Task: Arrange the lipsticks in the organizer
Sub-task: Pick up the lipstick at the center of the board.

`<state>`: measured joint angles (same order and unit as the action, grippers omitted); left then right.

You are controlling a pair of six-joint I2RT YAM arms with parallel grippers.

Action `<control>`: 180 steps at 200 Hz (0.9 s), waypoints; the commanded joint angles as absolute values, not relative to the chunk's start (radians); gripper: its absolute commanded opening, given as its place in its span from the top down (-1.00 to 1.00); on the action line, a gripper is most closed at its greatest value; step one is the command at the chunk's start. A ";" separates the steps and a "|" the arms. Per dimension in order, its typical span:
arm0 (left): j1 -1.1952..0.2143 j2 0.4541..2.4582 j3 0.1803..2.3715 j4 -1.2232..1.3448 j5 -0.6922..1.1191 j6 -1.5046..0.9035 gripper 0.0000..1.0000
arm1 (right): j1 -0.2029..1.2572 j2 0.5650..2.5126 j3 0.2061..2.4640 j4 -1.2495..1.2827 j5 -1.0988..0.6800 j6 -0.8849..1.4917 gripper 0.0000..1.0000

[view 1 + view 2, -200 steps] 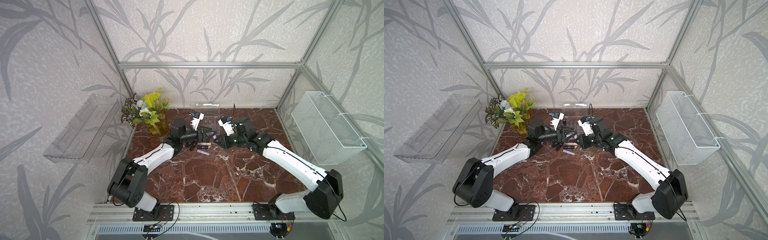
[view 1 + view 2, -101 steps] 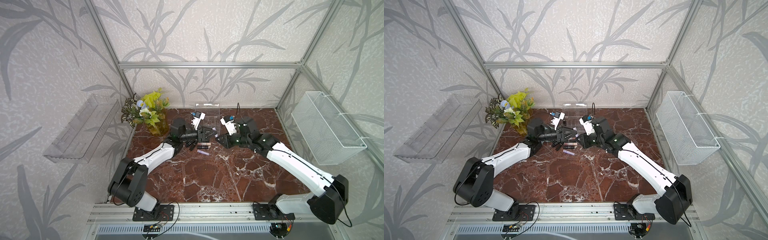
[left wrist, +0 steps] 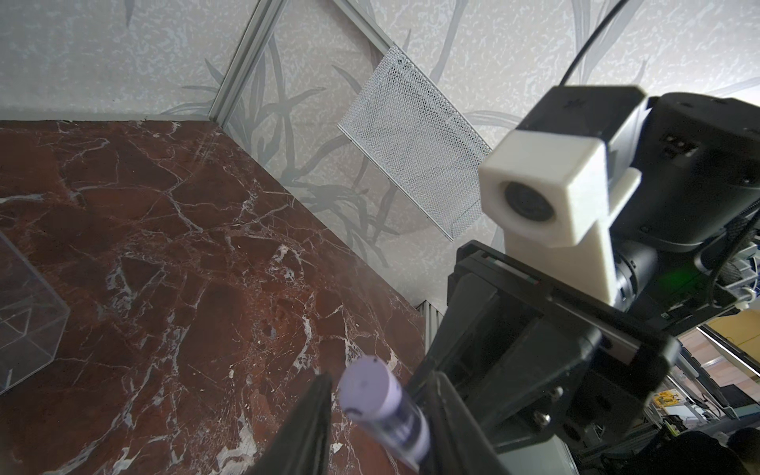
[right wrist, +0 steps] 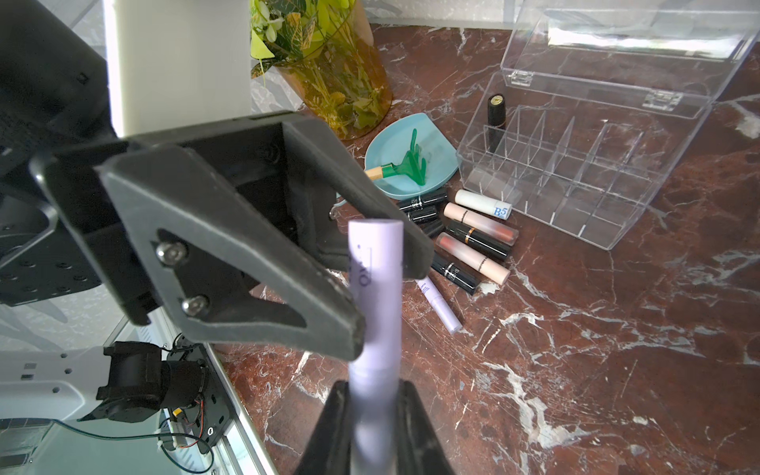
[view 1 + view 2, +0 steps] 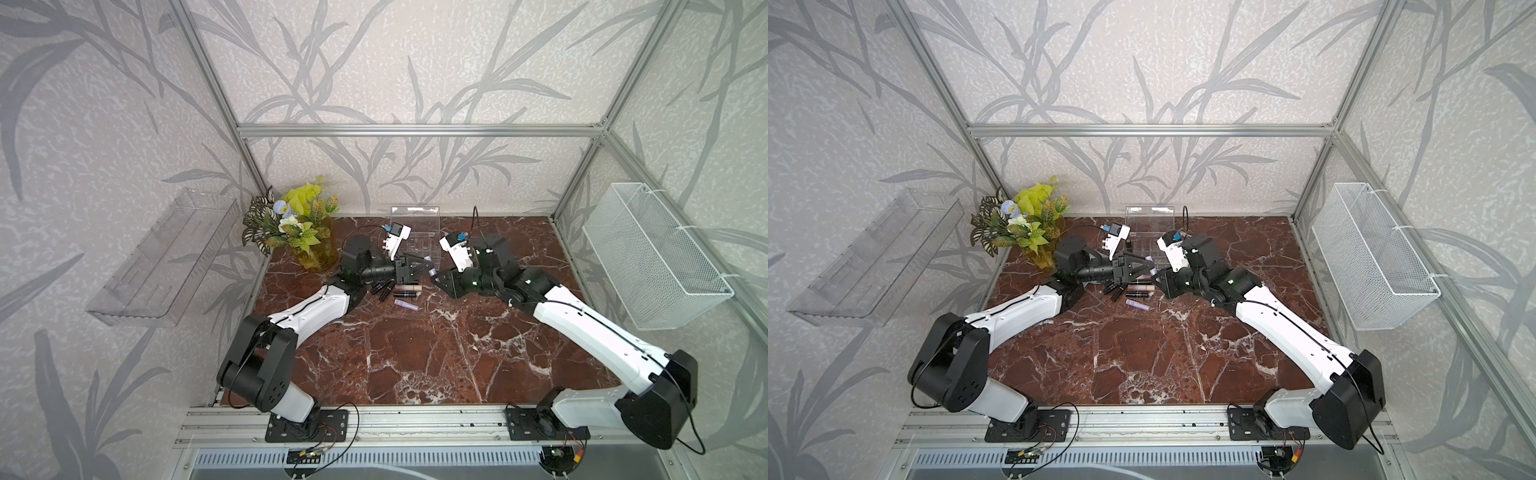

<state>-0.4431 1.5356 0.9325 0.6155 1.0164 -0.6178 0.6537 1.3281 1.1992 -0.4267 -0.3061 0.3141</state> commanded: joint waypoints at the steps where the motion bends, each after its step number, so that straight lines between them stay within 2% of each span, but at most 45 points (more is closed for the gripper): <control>1: -0.443 1.535 0.962 0.658 1.040 -0.629 0.20 | 0.661 1.330 1.235 -0.441 -0.287 0.289 0.77; 17: -0.443 1.538 0.964 0.663 1.043 -0.633 0.21 | 0.661 1.328 1.234 -0.445 -0.277 0.285 0.77; 94: -0.443 1.538 0.962 0.665 1.044 -0.635 0.58 | 0.661 1.310 1.220 -0.438 -0.270 0.282 0.77; 114: -0.443 1.536 0.960 0.669 1.044 -0.635 0.63 | 0.661 1.305 1.211 -0.433 -0.266 0.281 0.71; 126: -0.443 1.534 0.959 0.665 1.037 -0.628 0.64 | 0.661 1.305 1.209 -0.436 -0.263 0.283 0.53; 139: -0.443 1.534 0.967 0.623 1.011 -0.594 0.65 | 0.662 1.305 1.204 -0.433 -0.259 0.285 0.01; 150: -0.444 1.537 0.981 0.560 0.979 -0.543 0.67 | 0.661 1.307 1.200 -0.434 -0.239 0.291 -0.29; 180: -0.445 1.553 1.022 0.385 0.790 -0.390 0.78 | 0.661 1.312 1.176 -0.407 -0.213 0.306 -0.64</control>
